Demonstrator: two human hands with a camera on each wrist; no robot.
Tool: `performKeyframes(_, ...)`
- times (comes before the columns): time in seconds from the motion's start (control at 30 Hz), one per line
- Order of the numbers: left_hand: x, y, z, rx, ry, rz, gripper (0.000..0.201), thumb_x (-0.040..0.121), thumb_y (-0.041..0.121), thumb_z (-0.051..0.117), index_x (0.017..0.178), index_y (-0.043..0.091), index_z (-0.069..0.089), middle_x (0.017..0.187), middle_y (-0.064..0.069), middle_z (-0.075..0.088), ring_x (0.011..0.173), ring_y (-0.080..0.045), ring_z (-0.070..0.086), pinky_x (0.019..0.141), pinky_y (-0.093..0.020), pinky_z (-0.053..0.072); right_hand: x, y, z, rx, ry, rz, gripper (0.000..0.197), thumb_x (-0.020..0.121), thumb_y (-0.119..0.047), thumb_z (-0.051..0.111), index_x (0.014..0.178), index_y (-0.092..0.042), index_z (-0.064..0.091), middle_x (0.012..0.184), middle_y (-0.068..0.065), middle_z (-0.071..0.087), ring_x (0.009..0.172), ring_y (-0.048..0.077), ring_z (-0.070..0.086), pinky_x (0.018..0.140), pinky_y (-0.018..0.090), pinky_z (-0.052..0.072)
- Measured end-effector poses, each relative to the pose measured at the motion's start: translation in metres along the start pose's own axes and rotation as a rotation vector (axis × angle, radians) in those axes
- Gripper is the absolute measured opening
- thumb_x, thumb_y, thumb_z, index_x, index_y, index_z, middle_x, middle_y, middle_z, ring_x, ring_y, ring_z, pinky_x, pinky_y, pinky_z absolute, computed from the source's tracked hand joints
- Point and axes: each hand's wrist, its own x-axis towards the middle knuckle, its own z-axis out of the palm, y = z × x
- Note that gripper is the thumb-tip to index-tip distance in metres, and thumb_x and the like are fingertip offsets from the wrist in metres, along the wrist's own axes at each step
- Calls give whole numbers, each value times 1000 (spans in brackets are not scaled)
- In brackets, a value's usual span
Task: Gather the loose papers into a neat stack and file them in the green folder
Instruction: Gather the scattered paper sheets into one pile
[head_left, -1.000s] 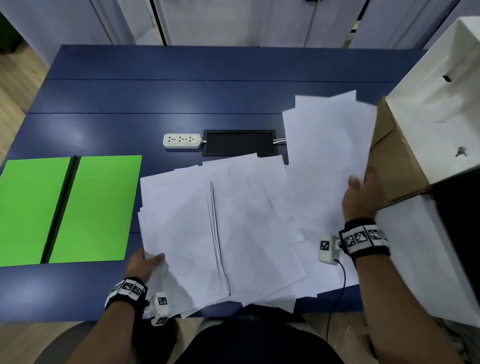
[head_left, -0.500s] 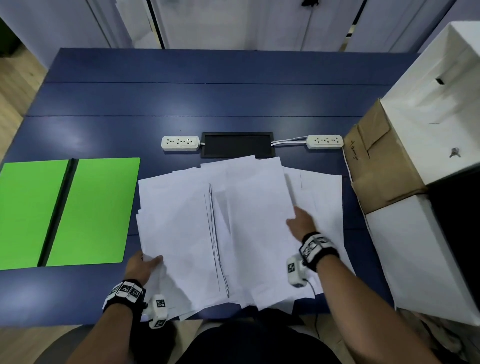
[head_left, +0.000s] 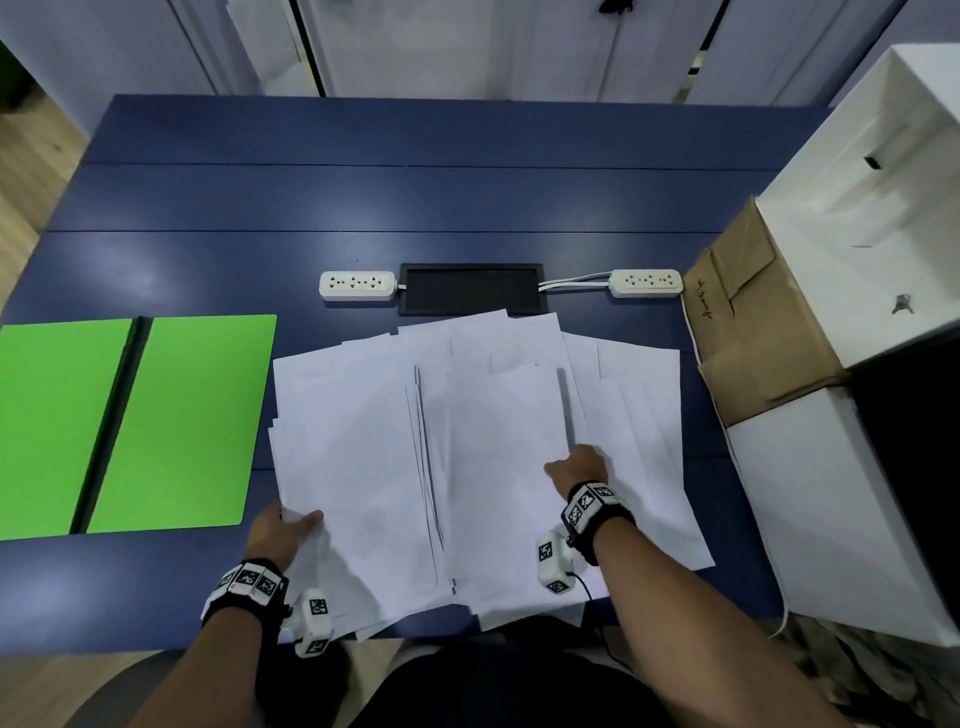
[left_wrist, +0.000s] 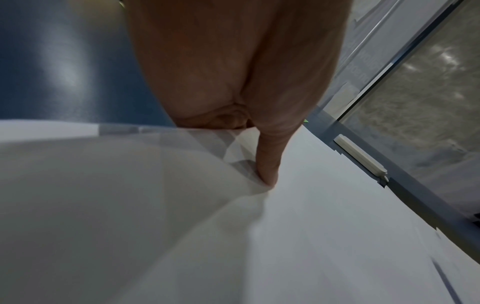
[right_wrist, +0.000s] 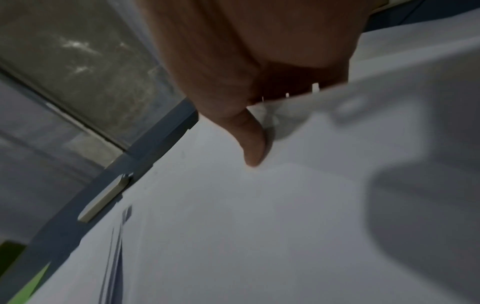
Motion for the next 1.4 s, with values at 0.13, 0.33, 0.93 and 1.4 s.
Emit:
performKeyframes(0.13,-4,2,0,-25,2,4,34,85,9,76,114,-3,62,106,-24,70,97,-37,68,84,-43,53,19,-3,-23,35,196,-80,41,91,-18,62,127,2,60,132,22,55,117,39,60,95,40,52)
performKeyframes(0.33,0,0,-1,26,10,19,37,84,10,77,115,-4,64,108,-24,71,91,-33,66,80,-40,52,39,-4,-32,-24,96,-124,38,82,-16,65,118,-2,64,120,18,62,105,37,64,84,37,55)
performKeyframes(0.93,-2,5,-1,38,20,-22,36,82,13,79,110,-3,64,104,-22,72,91,-35,69,81,-45,55,45,64,-73,-107,215,81,38,80,-7,64,117,-3,63,125,22,56,100,41,63,79,40,57)
performKeyframes(1.4,-12,13,-4,17,-3,2,36,85,10,76,116,-4,63,109,-24,70,90,-31,64,80,-40,50,9,47,-128,-12,263,-200,29,89,-4,56,117,-6,64,115,20,69,103,39,65,88,40,51)
